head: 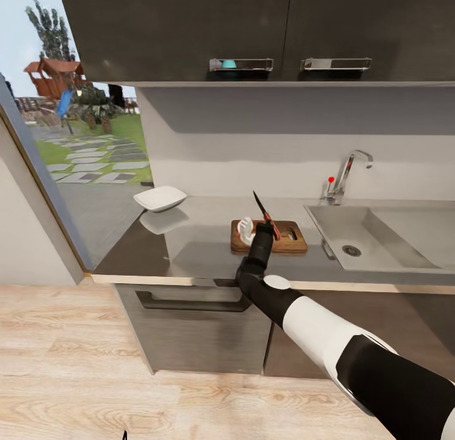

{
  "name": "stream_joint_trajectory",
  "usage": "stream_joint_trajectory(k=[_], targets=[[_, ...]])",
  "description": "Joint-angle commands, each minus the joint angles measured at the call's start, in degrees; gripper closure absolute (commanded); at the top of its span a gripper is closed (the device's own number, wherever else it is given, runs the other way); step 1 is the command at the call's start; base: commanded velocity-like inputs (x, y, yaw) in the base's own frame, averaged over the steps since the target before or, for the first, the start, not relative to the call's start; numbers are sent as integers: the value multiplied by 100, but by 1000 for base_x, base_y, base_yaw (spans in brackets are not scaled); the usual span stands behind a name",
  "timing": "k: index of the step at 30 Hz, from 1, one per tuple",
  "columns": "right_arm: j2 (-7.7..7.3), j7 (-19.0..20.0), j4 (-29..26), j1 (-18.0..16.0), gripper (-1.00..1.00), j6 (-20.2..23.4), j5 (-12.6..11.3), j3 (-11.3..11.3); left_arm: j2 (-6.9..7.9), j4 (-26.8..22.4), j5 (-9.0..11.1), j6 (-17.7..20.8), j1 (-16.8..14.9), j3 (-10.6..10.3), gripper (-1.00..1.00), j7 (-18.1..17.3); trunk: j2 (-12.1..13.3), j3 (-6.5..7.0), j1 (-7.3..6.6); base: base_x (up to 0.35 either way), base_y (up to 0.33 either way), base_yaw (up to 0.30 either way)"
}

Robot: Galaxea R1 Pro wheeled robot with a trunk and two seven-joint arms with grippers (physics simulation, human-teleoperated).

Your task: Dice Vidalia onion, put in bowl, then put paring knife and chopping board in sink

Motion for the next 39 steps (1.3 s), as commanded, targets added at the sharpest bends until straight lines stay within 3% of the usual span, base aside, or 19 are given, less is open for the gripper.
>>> stream_joint_trajectory(k=[1, 15, 26, 39], targets=[[0, -21, 2, -8, 100, 29, -28, 27, 0, 20, 28, -29, -9, -7, -100, -14, -3, -5, 0, 0, 0, 0], [0, -18, 14, -8, 100, 51, -36, 35, 0, 20, 28, -29, -9, -7, -100, -13, -3, -5, 0, -7, 0, 0], [0, -7, 204, -8, 100, 51, -59, 39, 0, 20, 28, -29, -9, -7, -100, -14, -3, -5, 0, -249, -82, 0], [0, 12, 530, -8, 100, 38, -60, 43, 0, 20, 28, -29, -9, -7, -100, -12, -3, -5, 0, 21, -6, 0]])
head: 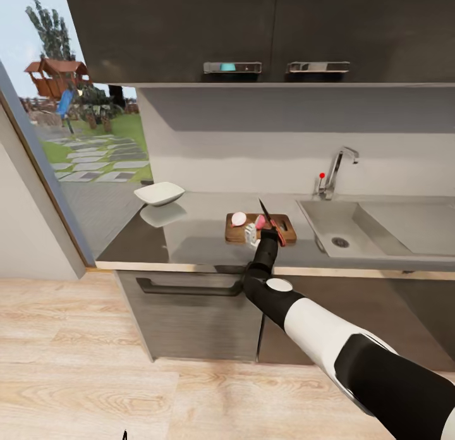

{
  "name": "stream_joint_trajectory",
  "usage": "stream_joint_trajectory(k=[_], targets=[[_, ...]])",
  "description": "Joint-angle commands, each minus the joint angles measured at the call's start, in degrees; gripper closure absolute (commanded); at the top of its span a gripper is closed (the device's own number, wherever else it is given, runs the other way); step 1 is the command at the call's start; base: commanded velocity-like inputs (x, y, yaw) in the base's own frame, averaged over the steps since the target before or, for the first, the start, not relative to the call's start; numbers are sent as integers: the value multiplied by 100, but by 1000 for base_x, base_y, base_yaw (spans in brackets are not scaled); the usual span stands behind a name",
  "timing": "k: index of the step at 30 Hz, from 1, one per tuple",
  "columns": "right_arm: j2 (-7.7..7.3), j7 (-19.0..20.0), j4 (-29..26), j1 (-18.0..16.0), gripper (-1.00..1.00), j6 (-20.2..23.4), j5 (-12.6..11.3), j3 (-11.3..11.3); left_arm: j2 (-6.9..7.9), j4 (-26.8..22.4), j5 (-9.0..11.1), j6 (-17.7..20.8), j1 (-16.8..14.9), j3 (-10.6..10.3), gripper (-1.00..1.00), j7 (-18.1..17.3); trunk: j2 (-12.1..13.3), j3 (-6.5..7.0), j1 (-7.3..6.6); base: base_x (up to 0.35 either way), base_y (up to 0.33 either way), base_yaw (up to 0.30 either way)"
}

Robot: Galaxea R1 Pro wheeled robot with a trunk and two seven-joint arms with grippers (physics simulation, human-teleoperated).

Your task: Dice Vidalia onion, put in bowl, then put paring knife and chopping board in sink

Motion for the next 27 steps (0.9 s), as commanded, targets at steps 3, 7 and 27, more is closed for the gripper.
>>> stream_joint_trajectory(k=[3, 7, 27], targets=[[0, -19, 22, -8, 100, 16, -36, 30, 0, 20, 28, -29, -9, -7, -100, -14, -3, -5, 1, 86, 0, 0], [0, -19, 38, -8, 100, 2, -39, 33, 0, 20, 28, -29, -9, -7, -100, -15, -3, -5, 1, 26, 0, 0], [0, -7, 150, -8, 100, -62, -62, 33, 0, 20, 28, -29, -9, -7, -100, -13, -3, -5, 1, 43, 17, 0]])
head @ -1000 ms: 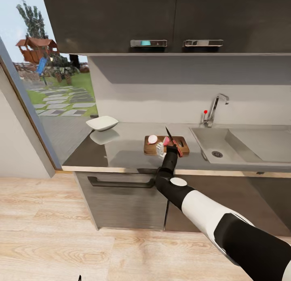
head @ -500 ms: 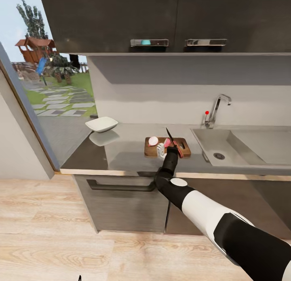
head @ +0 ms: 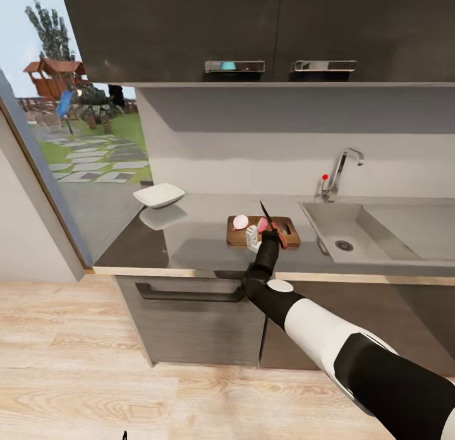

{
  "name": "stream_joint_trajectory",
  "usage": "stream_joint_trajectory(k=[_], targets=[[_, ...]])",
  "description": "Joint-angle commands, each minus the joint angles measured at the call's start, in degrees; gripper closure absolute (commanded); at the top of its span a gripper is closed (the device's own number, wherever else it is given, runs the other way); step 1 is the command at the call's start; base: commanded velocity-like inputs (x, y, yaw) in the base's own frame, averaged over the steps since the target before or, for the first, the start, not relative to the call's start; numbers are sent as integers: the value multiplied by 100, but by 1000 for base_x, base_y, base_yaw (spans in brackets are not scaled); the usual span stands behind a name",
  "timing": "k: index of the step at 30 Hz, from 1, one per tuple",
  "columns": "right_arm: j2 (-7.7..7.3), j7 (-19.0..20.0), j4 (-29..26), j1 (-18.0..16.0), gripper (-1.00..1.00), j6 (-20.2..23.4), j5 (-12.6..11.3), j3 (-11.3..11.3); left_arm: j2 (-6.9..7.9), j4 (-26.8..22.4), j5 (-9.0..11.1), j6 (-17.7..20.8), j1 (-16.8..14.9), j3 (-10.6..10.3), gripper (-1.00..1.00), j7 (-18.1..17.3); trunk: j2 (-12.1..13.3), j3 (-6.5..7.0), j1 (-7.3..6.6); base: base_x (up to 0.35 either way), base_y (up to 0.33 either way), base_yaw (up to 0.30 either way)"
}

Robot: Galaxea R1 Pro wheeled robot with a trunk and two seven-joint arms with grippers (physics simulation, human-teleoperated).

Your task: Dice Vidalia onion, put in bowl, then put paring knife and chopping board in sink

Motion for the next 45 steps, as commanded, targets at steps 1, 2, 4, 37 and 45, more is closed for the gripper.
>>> stream_joint_trajectory(k=[1, 2, 4, 37, 45], targets=[[0, -15, 3, -8, 100, 21, -35, 32, 0, 20, 28, -29, -9, -7, -100, -13, -3, -5, 0, 2, 1, 0], [0, -14, 0, -8, 100, 19, -43, 30, 0, 20, 28, -29, -9, -7, -100, -15, -3, -5, 0, 1, 1, 0], [0, -12, -2, -8, 100, 17, -50, 29, 0, 20, 28, -29, -9, -7, -100, -16, -3, -5, 0, 0, 0, 0], [0, -67, -203, -3, 100, 43, -341, 11, 0, 20, 28, -29, -9, -7, -100, -15, -3, -54, 0, 0, 1, 0], [0, -73, -285, -6, 100, 77, -322, 25, 0, 20, 28, -29, -9, -7, -100, -16, -3, -54, 0, 0, 231, 0]])
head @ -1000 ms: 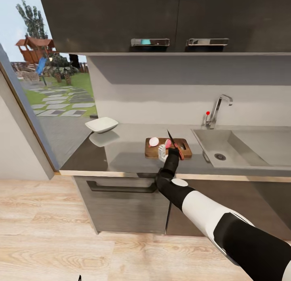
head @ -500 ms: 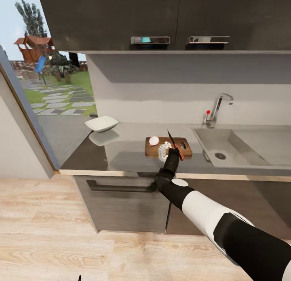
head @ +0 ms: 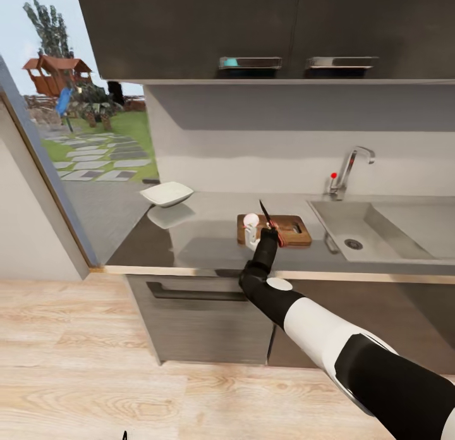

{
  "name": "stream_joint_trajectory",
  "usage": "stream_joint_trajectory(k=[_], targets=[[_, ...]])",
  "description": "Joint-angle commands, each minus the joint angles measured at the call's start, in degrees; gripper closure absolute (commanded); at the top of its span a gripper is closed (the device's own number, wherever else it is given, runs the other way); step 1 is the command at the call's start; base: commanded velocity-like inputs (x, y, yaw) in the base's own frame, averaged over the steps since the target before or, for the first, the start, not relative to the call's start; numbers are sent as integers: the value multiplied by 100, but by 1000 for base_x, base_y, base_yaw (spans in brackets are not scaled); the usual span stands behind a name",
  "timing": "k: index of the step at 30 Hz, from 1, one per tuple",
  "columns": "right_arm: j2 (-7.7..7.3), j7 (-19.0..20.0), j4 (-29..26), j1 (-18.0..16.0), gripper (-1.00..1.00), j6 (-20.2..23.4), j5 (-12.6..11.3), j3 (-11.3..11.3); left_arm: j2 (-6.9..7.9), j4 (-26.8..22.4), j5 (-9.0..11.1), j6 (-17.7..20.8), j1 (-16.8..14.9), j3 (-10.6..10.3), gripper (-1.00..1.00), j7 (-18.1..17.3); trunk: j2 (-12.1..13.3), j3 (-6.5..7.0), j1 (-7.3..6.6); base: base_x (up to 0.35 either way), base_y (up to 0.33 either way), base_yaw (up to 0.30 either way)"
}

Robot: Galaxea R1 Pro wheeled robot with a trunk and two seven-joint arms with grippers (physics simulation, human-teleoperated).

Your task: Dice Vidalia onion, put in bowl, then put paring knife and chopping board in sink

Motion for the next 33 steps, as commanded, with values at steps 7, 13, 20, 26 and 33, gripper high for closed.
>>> stream_joint_trajectory(k=[7, 13, 20, 26, 33], targets=[[0, -19, 25, -11, 100, 26, -30, 39, 0, 19, 29, -26, -9, -7, -100, -16, -4, -6, 0, 48, 159, 0], [0, -11, 83, -9, 100, 19, -49, 39, 0, 19, 29, -26, -9, -7, -100, -16, -4, -6, 0, 117, 104, 0], [0, 6, 95, -11, 100, 7, -76, 39, 0, 19, 29, -26, -9, -7, -100, -15, -4, -6, 0, 3, 2, 0], [0, 8, 105, -11, 100, 0, -82, 39, 0, 19, 29, -26, -9, -7, -100, -16, -4, -8, 0, 0, 0, 0], [0, 16, 134, -9, 100, -9, -91, 39, 0, 19, 29, -26, -9, -7, -100, -13, -4, -64, 0, 0, 0, 0]])
